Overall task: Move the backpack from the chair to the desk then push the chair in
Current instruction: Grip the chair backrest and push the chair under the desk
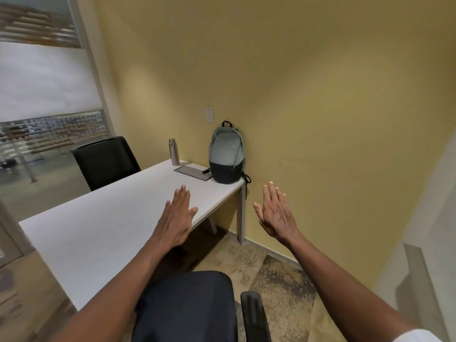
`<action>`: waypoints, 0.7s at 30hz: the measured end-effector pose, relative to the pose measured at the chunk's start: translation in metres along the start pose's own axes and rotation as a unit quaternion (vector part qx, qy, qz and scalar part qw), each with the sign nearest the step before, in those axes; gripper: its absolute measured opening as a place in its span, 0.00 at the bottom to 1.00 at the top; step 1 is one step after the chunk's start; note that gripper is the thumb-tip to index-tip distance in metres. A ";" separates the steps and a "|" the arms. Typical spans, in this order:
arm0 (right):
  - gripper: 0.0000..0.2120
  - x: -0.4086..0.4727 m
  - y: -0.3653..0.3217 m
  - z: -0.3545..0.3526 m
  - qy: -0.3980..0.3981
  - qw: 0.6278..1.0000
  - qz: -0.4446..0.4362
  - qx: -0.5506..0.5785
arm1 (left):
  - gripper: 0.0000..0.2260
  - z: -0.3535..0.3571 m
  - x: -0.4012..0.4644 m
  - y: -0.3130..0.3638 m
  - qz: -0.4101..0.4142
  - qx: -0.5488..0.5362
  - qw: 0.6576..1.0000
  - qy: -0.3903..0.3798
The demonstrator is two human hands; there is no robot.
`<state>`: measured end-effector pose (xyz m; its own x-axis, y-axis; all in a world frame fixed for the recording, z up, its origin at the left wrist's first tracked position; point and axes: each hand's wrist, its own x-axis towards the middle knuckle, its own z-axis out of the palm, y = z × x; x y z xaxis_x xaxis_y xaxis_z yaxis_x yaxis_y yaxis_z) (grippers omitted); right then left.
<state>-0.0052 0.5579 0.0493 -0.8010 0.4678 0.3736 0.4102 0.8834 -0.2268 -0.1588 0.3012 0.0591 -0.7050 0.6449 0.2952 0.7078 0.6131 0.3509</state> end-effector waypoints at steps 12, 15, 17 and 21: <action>0.32 -0.123 -0.109 -0.015 0.028 0.998 0.046 -0.016 | 0.28 -0.044 -0.111 -0.048 0.048 0.002 0.997 -0.060; 0.32 -0.148 -0.131 -0.021 0.030 0.998 0.055 -0.010 | 0.28 -0.053 -0.133 -0.058 0.054 -0.001 0.996 -0.069; 0.33 -0.162 -0.144 -0.025 0.030 0.998 0.053 -0.008 | 0.29 -0.058 -0.145 -0.061 0.057 -0.003 0.996 -0.070; 0.33 -0.182 -0.160 -0.033 0.024 0.999 0.038 -0.023 | 0.29 -0.066 -0.164 -0.065 0.052 -0.019 0.996 -0.067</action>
<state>0.0891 0.3328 0.0470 -0.7451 0.5338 0.3999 0.4898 0.8449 -0.2152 -0.0917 0.1257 0.0461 -0.6129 0.7615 0.2109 0.7734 0.5234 0.3577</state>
